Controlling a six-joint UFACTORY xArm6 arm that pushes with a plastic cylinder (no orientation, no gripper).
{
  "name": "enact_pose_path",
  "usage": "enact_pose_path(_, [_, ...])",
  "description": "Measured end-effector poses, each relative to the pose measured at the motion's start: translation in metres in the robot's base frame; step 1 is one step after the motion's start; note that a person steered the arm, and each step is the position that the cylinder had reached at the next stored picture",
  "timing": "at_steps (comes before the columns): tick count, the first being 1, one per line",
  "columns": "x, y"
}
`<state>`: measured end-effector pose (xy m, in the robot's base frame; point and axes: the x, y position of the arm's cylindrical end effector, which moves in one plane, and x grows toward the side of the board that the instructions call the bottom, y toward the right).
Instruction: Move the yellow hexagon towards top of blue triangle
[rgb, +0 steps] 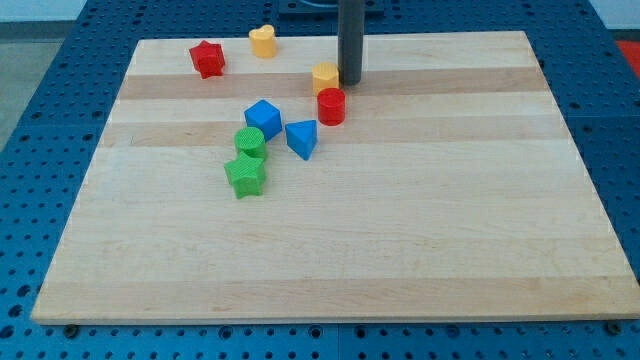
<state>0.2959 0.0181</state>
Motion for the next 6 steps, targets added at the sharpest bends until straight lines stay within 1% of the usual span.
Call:
enact_pose_path(1, [0.019, -0.001])
enact_pose_path(3, [0.025, -0.001])
enact_pose_path(5, [-0.007, -0.028])
enact_pose_path(6, [-0.018, -0.028])
